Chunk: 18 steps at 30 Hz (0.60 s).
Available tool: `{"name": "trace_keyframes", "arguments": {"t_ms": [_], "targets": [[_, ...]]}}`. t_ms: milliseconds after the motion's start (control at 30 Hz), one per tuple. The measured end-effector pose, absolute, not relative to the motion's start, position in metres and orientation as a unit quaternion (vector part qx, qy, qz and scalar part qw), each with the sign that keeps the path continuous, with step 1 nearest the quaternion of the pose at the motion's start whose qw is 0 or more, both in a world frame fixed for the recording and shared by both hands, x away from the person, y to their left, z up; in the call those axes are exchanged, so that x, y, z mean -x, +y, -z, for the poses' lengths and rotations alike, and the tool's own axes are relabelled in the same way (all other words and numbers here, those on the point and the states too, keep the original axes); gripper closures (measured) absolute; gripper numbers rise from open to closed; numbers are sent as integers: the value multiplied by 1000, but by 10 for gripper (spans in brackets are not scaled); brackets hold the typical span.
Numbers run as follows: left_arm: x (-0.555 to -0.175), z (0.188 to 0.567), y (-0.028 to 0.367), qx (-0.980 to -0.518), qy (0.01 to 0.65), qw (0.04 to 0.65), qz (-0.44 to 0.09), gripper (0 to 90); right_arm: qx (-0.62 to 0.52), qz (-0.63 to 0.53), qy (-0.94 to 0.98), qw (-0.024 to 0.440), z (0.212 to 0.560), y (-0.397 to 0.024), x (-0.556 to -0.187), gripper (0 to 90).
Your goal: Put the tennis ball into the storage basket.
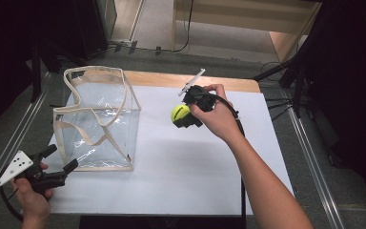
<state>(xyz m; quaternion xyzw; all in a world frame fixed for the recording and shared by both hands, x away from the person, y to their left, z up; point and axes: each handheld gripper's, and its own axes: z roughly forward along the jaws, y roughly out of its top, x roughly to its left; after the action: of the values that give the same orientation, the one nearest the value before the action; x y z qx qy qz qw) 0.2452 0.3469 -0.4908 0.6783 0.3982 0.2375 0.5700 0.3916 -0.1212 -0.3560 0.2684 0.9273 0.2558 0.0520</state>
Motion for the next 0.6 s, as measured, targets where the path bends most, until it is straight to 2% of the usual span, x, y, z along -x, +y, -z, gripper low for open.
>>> {"name": "trace_keyframes", "arguments": {"t_ms": [600], "targets": [[-245, 491, 347, -681, 393, 570, -237, 1, -238, -264, 933, 47, 339, -86, -394, 232]]}}
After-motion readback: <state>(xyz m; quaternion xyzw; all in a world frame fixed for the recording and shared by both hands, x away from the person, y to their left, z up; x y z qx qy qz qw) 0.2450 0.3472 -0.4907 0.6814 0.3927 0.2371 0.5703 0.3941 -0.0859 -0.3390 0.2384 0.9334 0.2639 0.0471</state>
